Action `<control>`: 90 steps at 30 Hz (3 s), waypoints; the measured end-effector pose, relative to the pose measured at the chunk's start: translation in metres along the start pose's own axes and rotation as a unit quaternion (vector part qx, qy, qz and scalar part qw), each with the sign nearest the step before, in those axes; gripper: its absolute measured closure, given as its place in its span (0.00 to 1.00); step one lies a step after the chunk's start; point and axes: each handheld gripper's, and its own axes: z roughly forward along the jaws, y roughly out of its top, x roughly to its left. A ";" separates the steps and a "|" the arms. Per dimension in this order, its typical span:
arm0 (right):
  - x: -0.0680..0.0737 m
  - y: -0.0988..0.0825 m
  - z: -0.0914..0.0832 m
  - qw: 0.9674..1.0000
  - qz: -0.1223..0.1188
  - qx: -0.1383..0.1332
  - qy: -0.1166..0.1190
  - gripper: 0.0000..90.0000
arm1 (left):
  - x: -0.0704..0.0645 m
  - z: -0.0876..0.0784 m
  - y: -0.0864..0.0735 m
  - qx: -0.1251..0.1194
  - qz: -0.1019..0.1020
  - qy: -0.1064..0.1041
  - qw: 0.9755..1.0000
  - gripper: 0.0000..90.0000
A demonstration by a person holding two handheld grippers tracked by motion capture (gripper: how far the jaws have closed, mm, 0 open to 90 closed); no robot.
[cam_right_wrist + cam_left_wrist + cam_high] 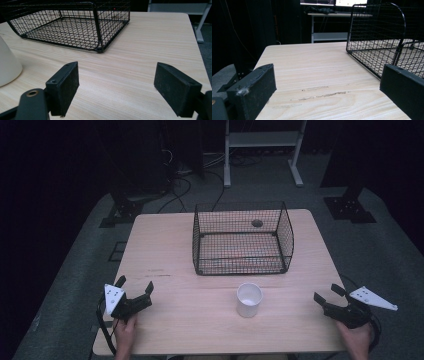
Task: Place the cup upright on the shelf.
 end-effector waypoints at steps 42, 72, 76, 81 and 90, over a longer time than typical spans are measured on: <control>0.051 0.044 0.020 0.987 -0.086 0.040 0.126 0.15 | -0.002 -0.001 0.000 0.000 0.005 -0.003 1.000 0.00; 0.090 0.053 0.032 0.971 -0.131 0.052 0.191 0.15 | -0.002 -0.002 0.000 -0.001 0.004 -0.006 1.000 0.00; 0.097 0.055 0.035 0.968 -0.139 0.057 0.201 0.15 | -0.002 -0.002 0.000 -0.003 0.001 -0.009 1.000 0.00; 0.103 0.055 0.038 0.965 -0.143 0.059 0.210 0.15 | -0.002 -0.002 0.000 -0.003 0.006 -0.001 1.000 0.00; 0.121 0.054 0.047 0.956 -0.156 0.074 0.237 0.12 | -0.002 -0.002 0.000 -0.006 0.002 -0.007 1.000 0.00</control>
